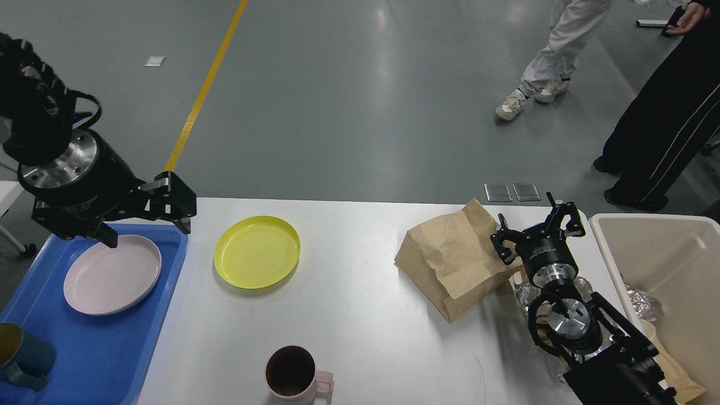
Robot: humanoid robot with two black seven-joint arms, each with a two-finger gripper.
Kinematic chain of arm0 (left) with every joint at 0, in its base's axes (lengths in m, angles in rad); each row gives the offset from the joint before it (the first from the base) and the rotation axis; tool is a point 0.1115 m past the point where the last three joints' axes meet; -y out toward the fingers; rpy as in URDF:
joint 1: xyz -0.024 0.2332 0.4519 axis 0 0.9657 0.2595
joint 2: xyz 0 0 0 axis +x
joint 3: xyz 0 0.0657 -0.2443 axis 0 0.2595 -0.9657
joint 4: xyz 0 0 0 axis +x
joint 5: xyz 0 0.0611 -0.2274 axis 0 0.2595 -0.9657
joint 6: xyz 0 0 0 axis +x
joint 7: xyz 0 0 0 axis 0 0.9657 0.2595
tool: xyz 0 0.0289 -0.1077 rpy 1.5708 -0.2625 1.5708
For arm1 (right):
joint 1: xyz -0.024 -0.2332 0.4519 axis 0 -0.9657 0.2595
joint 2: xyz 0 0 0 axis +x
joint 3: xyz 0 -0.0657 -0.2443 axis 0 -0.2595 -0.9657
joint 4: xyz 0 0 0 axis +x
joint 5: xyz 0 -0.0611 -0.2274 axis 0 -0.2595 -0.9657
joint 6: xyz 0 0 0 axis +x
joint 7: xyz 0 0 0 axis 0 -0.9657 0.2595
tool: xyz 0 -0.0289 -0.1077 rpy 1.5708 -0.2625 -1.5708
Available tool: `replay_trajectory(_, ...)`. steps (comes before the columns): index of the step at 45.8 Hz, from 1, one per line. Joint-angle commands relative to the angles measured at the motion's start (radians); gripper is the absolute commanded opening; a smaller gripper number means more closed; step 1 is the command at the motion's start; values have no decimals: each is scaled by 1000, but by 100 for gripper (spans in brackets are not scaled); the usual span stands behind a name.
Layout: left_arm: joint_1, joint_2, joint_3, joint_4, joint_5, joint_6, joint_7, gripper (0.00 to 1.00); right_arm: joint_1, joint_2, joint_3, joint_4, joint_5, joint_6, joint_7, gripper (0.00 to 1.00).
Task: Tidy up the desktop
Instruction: 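Move the left gripper over the pink mug and grasp it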
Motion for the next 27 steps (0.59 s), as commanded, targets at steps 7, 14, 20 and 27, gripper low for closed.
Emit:
replay_trajectory(7, -110, -81, -29, -38, -105, -69, -2, 96, 0, 0, 0, -2, 0, 0, 0, 100)
replay_trajectory(14, -54, -81, -31, -34, -104, -64, 0, 96, 0, 0, 0, 0, 0, 0, 0, 100)
replay_trajectory(20, 66, -68, -89, -24, -96, -55, 18, 96, 0, 0, 0, 0, 0, 0, 0, 100)
replay_trajectory(27, 245, -76, -181, -9, -93, 69, 61, 96, -2, -1, 0, -2, 0, 0, 0, 100)
